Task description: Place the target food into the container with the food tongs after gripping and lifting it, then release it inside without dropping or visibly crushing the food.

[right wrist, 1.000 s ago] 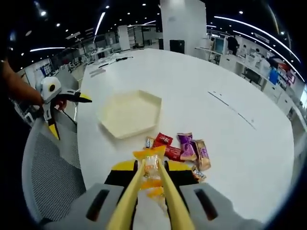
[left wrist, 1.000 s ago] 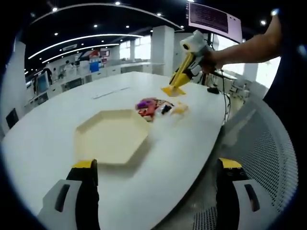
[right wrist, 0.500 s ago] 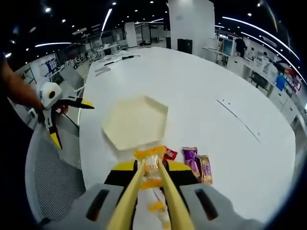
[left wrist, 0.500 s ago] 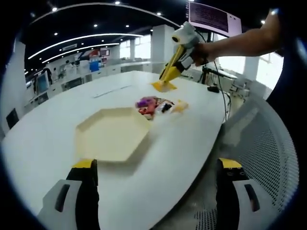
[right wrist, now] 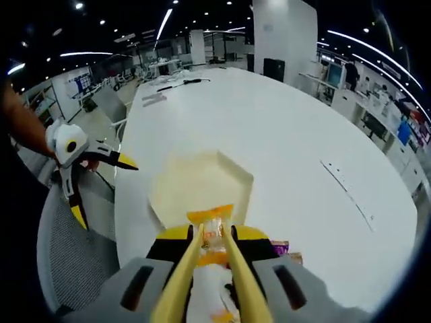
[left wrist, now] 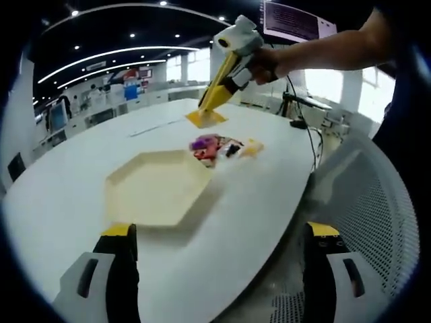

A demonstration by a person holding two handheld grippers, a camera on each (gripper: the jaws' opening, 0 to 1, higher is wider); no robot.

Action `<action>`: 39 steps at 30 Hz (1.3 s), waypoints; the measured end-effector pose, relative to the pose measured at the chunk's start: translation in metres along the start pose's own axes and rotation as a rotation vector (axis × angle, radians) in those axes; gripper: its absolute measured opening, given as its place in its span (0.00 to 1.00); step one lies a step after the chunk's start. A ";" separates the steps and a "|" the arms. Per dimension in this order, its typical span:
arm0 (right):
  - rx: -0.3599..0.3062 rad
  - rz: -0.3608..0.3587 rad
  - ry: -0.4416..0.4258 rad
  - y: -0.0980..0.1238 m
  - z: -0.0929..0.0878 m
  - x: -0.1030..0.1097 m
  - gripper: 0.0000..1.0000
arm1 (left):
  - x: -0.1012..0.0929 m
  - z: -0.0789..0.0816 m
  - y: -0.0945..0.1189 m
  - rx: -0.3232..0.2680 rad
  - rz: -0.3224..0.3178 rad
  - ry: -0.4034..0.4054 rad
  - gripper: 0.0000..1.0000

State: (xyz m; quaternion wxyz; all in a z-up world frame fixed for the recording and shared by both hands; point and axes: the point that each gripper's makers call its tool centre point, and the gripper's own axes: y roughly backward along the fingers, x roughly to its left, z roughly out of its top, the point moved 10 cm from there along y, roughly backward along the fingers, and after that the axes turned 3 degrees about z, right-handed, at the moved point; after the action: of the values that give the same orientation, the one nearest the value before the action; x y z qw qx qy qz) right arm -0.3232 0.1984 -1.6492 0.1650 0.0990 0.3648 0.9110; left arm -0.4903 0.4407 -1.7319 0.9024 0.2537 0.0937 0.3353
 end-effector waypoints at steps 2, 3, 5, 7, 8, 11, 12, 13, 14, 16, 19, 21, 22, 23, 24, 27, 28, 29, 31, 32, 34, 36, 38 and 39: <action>-0.001 0.006 0.006 -0.007 0.008 0.003 0.21 | -0.001 0.000 0.000 0.000 -0.004 -0.001 0.99; 0.001 0.008 0.012 -0.010 0.011 0.004 0.21 | -0.001 0.000 0.000 -0.001 -0.007 -0.001 0.99; 0.006 0.014 0.023 -0.016 0.016 0.006 0.21 | -0.001 0.000 0.000 0.000 -0.011 -0.004 0.99; 0.007 0.022 0.033 -0.023 0.024 0.006 0.21 | 0.000 -0.001 0.001 -0.001 -0.011 0.002 0.99; 0.007 0.025 0.035 -0.025 0.027 0.007 0.21 | 0.001 -0.001 0.000 0.000 -0.010 0.001 0.99; 0.010 0.036 0.047 -0.034 0.037 0.008 0.21 | -0.001 -0.001 0.000 0.002 -0.016 -0.007 0.99; 0.010 0.038 0.051 -0.036 0.040 0.008 0.21 | -0.001 -0.001 0.000 0.002 -0.016 -0.008 0.99; 0.013 0.042 0.055 -0.040 0.045 0.008 0.21 | -0.001 -0.002 0.000 0.006 -0.016 -0.008 0.99; 0.014 0.043 0.058 -0.043 0.048 0.008 0.21 | -0.001 -0.002 0.001 0.007 -0.016 -0.007 0.99; 0.011 0.046 0.059 -0.047 0.055 0.009 0.21 | -0.001 -0.002 0.001 0.008 -0.013 -0.005 0.99; 0.001 0.051 0.061 -0.057 0.064 0.008 0.21 | -0.001 -0.003 0.001 0.013 -0.011 -0.006 0.99; 0.003 0.058 0.069 -0.063 0.069 0.010 0.21 | -0.001 -0.003 0.001 0.016 -0.010 -0.009 0.99; 0.005 0.060 0.072 -0.067 0.072 0.010 0.21 | -0.001 -0.003 0.001 0.018 -0.008 -0.010 0.99; 0.006 0.062 0.075 -0.070 0.074 0.010 0.21 | -0.001 -0.003 0.000 0.019 -0.007 -0.011 0.99; 0.005 0.065 0.077 -0.074 0.077 0.010 0.21 | 0.000 -0.004 0.000 0.021 -0.005 -0.012 0.99; 0.005 0.073 0.079 -0.081 0.082 0.010 0.21 | 0.000 -0.004 0.000 0.025 -0.001 -0.015 0.99; 0.006 0.074 0.080 -0.084 0.083 0.010 0.21 | 0.000 -0.004 0.000 0.027 -0.001 -0.016 0.99; 0.007 0.076 0.085 -0.086 0.085 0.010 0.21 | 0.000 -0.004 0.000 0.029 0.000 -0.017 0.99; 0.009 0.079 0.088 -0.089 0.087 0.010 0.21 | 0.001 -0.005 0.000 0.031 -0.001 -0.020 0.99; 0.009 0.080 0.089 -0.090 0.087 0.010 0.21 | 0.001 -0.005 0.000 0.031 -0.001 -0.021 0.99; 0.010 0.076 0.099 -0.092 0.087 0.009 0.22 | 0.001 -0.005 0.000 0.030 -0.001 -0.019 0.99; 0.012 0.078 0.101 -0.094 0.086 0.009 0.22 | 0.002 -0.005 0.000 0.028 0.001 -0.017 0.99; 0.020 0.089 0.083 -0.095 0.084 0.008 0.23 | 0.002 -0.005 0.000 0.027 0.000 -0.017 0.99; 0.018 0.100 0.066 -0.095 0.084 0.009 0.23 | 0.002 -0.005 0.000 0.027 0.000 -0.016 0.99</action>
State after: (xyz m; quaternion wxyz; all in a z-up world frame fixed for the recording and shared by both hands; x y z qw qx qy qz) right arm -0.2843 0.3189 -1.6552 0.1061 0.0887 0.3728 0.9176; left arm -0.4905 0.4438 -1.7362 0.8996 0.2687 0.0912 0.3320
